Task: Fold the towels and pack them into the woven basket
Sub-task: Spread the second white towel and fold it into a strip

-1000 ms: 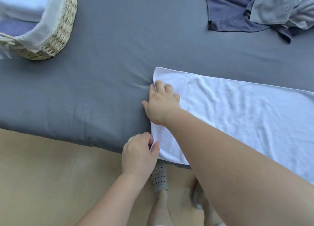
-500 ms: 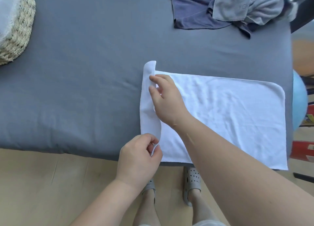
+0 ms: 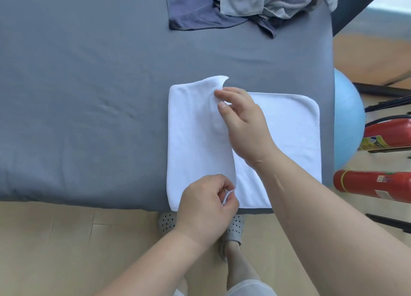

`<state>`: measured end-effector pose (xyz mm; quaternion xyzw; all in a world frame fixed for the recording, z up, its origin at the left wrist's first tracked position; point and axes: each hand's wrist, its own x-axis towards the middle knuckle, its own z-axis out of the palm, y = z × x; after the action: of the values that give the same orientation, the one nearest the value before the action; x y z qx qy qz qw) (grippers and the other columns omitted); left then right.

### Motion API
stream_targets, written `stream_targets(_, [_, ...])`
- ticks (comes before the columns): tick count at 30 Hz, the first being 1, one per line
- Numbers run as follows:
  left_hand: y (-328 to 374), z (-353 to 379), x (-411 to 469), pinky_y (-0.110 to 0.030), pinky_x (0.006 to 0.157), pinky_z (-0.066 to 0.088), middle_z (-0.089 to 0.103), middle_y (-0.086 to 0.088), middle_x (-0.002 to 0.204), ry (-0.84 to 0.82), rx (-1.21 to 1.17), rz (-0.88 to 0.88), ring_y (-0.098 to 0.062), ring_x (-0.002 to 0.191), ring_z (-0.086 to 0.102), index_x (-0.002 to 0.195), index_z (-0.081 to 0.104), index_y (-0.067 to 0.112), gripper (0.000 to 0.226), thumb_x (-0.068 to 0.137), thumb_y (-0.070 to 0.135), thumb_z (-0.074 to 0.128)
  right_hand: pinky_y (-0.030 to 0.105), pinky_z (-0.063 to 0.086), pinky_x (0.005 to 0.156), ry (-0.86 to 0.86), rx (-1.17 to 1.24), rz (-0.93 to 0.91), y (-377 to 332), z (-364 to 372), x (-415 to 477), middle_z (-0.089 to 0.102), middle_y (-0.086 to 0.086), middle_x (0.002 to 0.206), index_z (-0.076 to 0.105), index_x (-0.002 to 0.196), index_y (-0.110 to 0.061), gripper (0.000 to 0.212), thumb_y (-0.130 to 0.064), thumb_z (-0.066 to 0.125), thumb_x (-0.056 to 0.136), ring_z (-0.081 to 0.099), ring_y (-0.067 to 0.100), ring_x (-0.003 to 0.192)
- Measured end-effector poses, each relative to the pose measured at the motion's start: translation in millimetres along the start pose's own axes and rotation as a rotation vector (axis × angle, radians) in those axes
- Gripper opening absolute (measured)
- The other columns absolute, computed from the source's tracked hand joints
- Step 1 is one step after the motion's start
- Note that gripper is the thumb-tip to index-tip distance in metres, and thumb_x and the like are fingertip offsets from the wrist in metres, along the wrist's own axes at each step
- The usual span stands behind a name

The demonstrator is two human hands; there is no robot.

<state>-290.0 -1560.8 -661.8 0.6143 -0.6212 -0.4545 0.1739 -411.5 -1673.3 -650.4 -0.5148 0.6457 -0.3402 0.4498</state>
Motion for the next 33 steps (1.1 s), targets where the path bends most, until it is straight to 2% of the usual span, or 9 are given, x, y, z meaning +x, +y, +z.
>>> stream_targets(3, [23.1, 24.8, 0.3, -0.017, 0.058, 0.041, 0.050, 0.013, 0.057, 0.000, -0.006, 0.016, -0.008, 0.066, 0.053, 0.077, 0.066, 0.027, 0.011, 0.073, 0.031, 0.057, 0.007, 0.042, 0.083, 0.009, 0.012, -0.013, 6.9, -35.4, -7.2, 0.052, -0.009, 0.132, 0.064, 0.131, -0.011, 0.030, -0.014, 0.051, 0.104, 0.057, -0.007, 0.090])
stream_targets(10, [69.1, 81.6, 12.3, -0.015, 0.058, 0.041, 0.052, 0.012, 0.058, -0.020, -0.004, 0.044, -0.007, 0.066, 0.054, 0.079, 0.068, 0.028, 0.009, 0.076, 0.029, 0.060, 0.016, 0.047, 0.087, 0.059, 0.052, -0.034, 30.9, -107.4, -15.6, 0.055, -0.006, 0.135, 0.064, 0.129, -0.013, 0.029, -0.015, 0.058, 0.100, 0.062, 0.002, 0.091])
stream_targets(18, [105.8, 127.2, 25.7, -0.022, 0.060, 0.047, 0.057, 0.008, 0.061, -0.062, -0.049, 0.132, -0.008, 0.063, 0.054, 0.081, 0.071, 0.024, 0.007, 0.078, 0.022, 0.065, 0.014, 0.046, 0.084, 0.190, 0.106, -0.056, 57.3, -178.4, -21.1, 0.061, -0.004, 0.127, 0.069, 0.120, -0.012, 0.024, -0.011, 0.059, 0.097, 0.061, -0.002, 0.088])
stream_targets(20, [108.5, 138.1, 27.9, -0.020, 0.061, 0.045, 0.055, 0.009, 0.060, -0.089, -0.034, 0.145, -0.006, 0.063, 0.052, 0.082, 0.071, 0.023, 0.007, 0.079, 0.019, 0.066, 0.013, 0.046, 0.085, 0.227, 0.123, -0.021, 71.4, -189.8, -20.2, 0.061, -0.004, 0.128, 0.069, 0.118, -0.016, 0.024, -0.010, 0.059, 0.097, 0.061, -0.005, 0.089])
stream_targets(23, [107.9, 154.3, 32.0, -0.020, 0.063, 0.046, 0.054, 0.012, 0.060, -0.163, 0.000, 0.125, -0.006, 0.067, 0.053, 0.083, 0.070, 0.024, 0.007, 0.082, 0.018, 0.065, 0.016, 0.046, 0.086, 0.205, 0.136, 0.120, 97.7, -197.2, -16.6, 0.061, -0.007, 0.132, 0.067, 0.122, -0.022, 0.026, -0.016, 0.062, 0.097, 0.060, 0.000, 0.094])
stream_targets(27, [94.3, 173.6, 39.8, -0.027, 0.070, 0.048, 0.053, 0.015, 0.067, -0.288, 0.109, 0.021, -0.007, 0.075, 0.054, 0.092, 0.068, 0.024, 0.007, 0.088, 0.024, 0.062, 0.033, 0.045, 0.104, 0.060, 0.140, 0.405, 132.5, -196.7, -10.3, 0.056, -0.015, 0.139, 0.061, 0.134, -0.029, 0.038, -0.027, 0.064, 0.096, 0.051, 0.008, 0.129])
stream_targets(29, [86.7, 180.1, 42.7, -0.029, 0.071, 0.048, 0.053, 0.014, 0.072, -0.332, 0.177, -0.017, -0.010, 0.080, 0.055, 0.096, 0.067, 0.026, 0.009, 0.089, 0.027, 0.061, 0.032, 0.043, 0.105, 0.051, 0.147, 0.429, 137.7, -196.1, -5.4, 0.053, -0.015, 0.141, 0.059, 0.137, -0.030, 0.041, -0.028, 0.063, 0.096, 0.048, 0.007, 0.130])
stream_targets(33, [84.1, 185.4, 42.9, -0.031, 0.073, 0.049, 0.060, 0.012, 0.081, -0.332, 0.243, -0.012, -0.012, 0.083, 0.057, 0.092, 0.065, 0.027, 0.007, 0.089, 0.028, 0.059, 0.026, 0.042, 0.101, 0.097, 0.151, 0.365, 132.8, -196.8, 9.2, 0.053, -0.013, 0.141, 0.060, 0.136, -0.022, 0.038, -0.025, 0.061, 0.098, 0.049, 0.003, 0.128])
